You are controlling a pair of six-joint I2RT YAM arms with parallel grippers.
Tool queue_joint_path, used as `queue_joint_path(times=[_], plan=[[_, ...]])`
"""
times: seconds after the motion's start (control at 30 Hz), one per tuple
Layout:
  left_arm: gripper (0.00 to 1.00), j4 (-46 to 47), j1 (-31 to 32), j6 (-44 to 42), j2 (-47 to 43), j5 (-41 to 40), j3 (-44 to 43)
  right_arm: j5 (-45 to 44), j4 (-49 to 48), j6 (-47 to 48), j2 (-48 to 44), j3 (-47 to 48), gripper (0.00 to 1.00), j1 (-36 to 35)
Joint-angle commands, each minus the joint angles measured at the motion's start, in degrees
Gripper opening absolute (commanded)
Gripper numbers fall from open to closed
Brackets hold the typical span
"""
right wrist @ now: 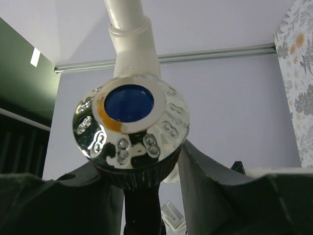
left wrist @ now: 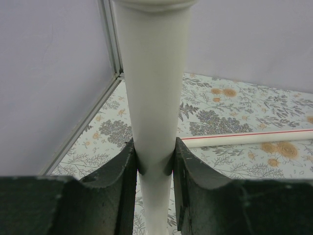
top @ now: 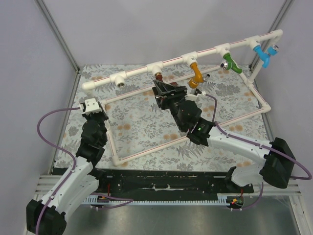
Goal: Install the water faucets
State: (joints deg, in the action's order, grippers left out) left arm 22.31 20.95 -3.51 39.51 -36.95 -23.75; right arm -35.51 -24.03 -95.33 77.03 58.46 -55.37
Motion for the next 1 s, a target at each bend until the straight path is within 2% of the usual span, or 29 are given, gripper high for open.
queue_joint_path(times=[0.0,0.53,0.77,0.97], plan=[[0.02,0.5,1.9,-0.9,-0.5,4.7,0.4,5.5,-0.4,4.5,2.9,-2.6,0.52,0.1],[0.02,0.6,2.0,-1.2,-0.1,4.8,0.5,6.8,-12.0,21.0,-3.5,-7.3,0.78,-1.0],[0.02,0.6,2.0,-1.7,0.3,4.9,0.5,8.8,-13.3,27.8,-8.2,-9.4,0.80,-1.4],[0.02,0.6,2.1,-1.8,0.4,4.9,0.5,12.9,-7.0,36.6,-14.4,-11.2,0.80,-1.5]])
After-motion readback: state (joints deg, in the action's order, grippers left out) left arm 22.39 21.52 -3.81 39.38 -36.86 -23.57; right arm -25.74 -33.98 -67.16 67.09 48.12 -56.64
